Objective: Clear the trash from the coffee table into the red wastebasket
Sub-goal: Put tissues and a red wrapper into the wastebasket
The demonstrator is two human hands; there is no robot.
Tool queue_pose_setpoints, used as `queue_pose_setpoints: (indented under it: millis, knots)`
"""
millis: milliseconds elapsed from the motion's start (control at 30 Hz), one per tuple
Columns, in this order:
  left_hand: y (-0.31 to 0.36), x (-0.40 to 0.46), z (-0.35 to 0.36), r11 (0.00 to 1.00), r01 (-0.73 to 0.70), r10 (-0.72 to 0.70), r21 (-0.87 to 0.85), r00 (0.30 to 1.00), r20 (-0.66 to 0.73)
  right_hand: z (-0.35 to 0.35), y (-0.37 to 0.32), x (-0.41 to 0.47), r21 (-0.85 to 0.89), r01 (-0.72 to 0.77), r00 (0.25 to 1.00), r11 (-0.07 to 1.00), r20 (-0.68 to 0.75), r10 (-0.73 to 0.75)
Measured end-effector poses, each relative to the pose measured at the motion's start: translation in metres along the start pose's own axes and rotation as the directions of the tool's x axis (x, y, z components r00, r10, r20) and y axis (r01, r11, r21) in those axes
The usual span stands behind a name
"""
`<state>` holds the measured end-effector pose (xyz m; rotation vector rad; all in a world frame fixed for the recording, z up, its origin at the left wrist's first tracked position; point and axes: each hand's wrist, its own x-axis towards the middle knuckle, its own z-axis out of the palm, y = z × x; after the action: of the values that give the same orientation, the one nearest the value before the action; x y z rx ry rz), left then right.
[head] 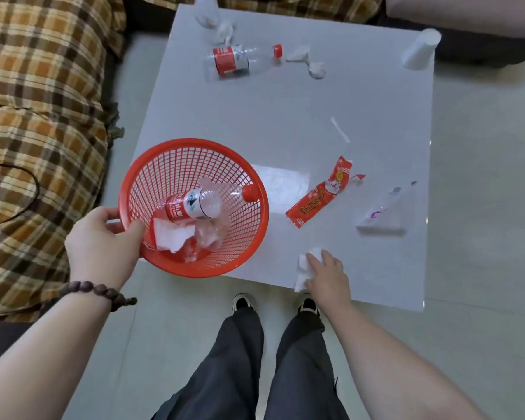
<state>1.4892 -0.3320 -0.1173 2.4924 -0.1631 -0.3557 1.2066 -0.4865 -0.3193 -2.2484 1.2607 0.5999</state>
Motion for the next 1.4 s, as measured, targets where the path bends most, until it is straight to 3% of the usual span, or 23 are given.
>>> queue_pose_setpoints:
  millis: [167, 333, 433, 533, 667, 733, 800, 900, 1000, 1167, 1233, 1400]
  knots:
    - [-0.002, -0.006, 0.014, 1.0, 0.009, -0.009, 0.01, 1.0, -0.006, 0.014, 0.011, 0.02, 0.043, 0.013, 0.987, 0.999, -0.16, -0.006]
    - [0.01, -0.019, 0.027, 0.998, -0.015, 0.015, 0.06, 1.0, -0.01, -0.039, -0.007, 0.017, 0.469, 0.045, 0.944, 0.882, -0.308, 0.116]
    - [0.021, -0.028, 0.034, 0.998, -0.004, 0.003, 0.055, 1.0, 0.012, -0.098, -0.038, -0.003, 0.608, 0.251, 0.857, 0.753, -0.501, 0.118]
    - [0.031, -0.038, 0.041, 1.0, 0.007, -0.008, 0.016, 0.999, 0.032, -0.144, -0.075, -0.024, 0.515, 0.498, 0.776, 0.698, -0.623, -0.093]
    - [0.046, -0.05, 0.05, 0.999, 0.03, -0.028, -0.024, 0.998, 0.058, -0.164, -0.115, -0.035, 0.41, 0.569, 0.813, 0.713, -0.41, -0.413]
    - [0.051, -0.053, 0.053, 0.998, 0.044, -0.04, -0.054, 0.996, 0.08, -0.166, -0.121, -0.032, 0.347, 0.545, 0.837, 0.764, -0.286, -0.467]
    - [0.054, -0.053, 0.053, 0.997, 0.049, -0.044, -0.061, 0.995, 0.088, -0.17, -0.117, -0.029, 0.309, 0.547, 0.836, 0.778, -0.257, -0.485]
    - [0.055, -0.052, 0.052, 0.995, 0.081, -0.076, -0.055, 0.993, 0.089, -0.178, -0.098, -0.028, 0.359, 0.573, 0.805, 0.737, -0.416, -0.423]
    - [0.054, -0.05, 0.048, 0.993, 0.116, -0.114, -0.033, 0.992, 0.059, -0.177, -0.059, -0.009, 0.406, 0.506, 0.796, 0.761, -0.56, -0.231]
    - [0.054, -0.049, 0.049, 0.99, 0.133, -0.133, -0.034, 0.991, 0.017, -0.132, 0.009, 0.049, 0.337, 0.112, 0.968, 0.935, -0.251, -0.026]
    - [0.05, -0.047, 0.05, 0.992, 0.127, -0.127, -0.021, 0.992, -0.007, -0.116, 0.016, 0.07, 0.271, 0.085, 0.982, 0.959, -0.184, -0.035]
    - [0.027, -0.033, 0.055, 0.989, 0.141, -0.142, -0.044, 0.989, -0.026, -0.098, 0.007, 0.126, 0.144, 0.118, 0.975, 0.983, -0.206, -0.087]
